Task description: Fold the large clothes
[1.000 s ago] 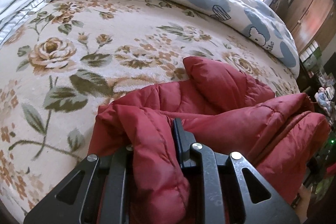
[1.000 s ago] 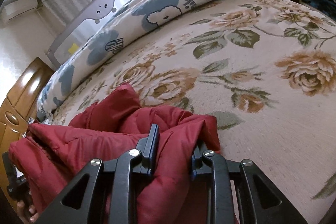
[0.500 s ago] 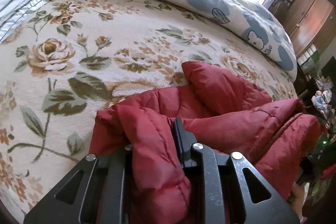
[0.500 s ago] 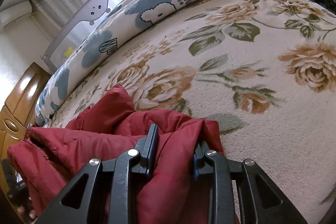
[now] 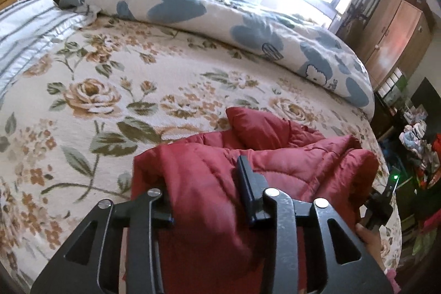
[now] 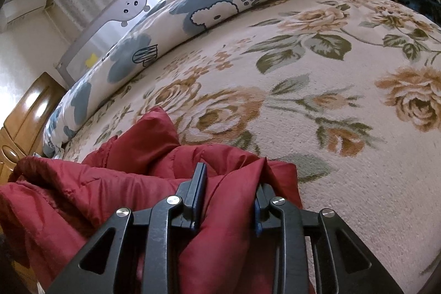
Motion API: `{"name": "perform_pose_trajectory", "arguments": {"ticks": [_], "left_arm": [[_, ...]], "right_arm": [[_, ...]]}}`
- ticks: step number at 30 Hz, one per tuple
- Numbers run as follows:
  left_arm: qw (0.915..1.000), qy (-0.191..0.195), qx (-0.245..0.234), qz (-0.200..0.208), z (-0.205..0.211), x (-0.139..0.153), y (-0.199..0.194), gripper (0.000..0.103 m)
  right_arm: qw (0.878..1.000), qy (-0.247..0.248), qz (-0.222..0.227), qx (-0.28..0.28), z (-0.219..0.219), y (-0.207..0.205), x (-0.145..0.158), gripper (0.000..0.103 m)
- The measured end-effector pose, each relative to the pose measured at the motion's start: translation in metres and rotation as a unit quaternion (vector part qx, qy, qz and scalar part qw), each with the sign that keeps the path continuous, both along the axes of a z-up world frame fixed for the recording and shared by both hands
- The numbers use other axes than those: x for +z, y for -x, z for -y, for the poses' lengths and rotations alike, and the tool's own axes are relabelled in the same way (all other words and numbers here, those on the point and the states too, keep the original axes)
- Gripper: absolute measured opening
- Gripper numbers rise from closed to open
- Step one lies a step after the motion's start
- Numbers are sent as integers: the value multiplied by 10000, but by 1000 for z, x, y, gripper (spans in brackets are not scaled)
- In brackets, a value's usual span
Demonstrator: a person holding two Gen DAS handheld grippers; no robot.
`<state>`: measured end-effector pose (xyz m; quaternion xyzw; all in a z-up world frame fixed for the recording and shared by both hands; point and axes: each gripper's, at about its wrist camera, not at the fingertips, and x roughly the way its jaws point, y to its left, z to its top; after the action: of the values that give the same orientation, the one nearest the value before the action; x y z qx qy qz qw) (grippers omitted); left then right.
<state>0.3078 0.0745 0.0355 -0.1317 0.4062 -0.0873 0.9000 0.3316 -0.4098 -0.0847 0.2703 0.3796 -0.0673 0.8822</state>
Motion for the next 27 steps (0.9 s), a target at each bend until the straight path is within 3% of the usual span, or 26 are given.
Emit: {"name": "perform_pose_trajectory", "arguments": {"ticks": [5, 7, 11, 15, 18, 20, 22, 25, 27], "left_arm": [[9990, -140, 227, 357, -7, 20, 25, 39], [9994, -84, 10, 333, 0, 18, 33, 39], [9966, -335, -740, 101, 42, -3, 41, 39], [9897, -966, -1016, -287, 84, -43, 36, 40], [9846, -1421, -921, -433, 96, -72, 25, 41], [9852, -1400, -858, -485, 94, -80, 16, 43], [9861, -1369, -810, -478, 92, -81, 10, 43], [9864, -1379, -765, -460, 92, -80, 4, 43], [9865, -1387, -744, -443, 93, -80, 2, 43]], "right_arm": [[9999, -45, -35, -82, 3, -2, -2, 29], [9999, -19, -53, -126, 3, -4, -2, 29], [9998, 21, -93, -159, 2, -5, -1, 30], [9999, 40, -99, -134, 1, -4, 5, 35], [9999, 125, -22, -75, 1, 6, 22, 44], [9997, 172, 154, -36, 2, 18, 40, 61], [9986, 339, 411, -1, 0, 33, 62, 70], [9939, 679, 832, 267, -14, 62, 95, 76], [9890, 871, 944, 736, -34, 72, 105, 83]]}}
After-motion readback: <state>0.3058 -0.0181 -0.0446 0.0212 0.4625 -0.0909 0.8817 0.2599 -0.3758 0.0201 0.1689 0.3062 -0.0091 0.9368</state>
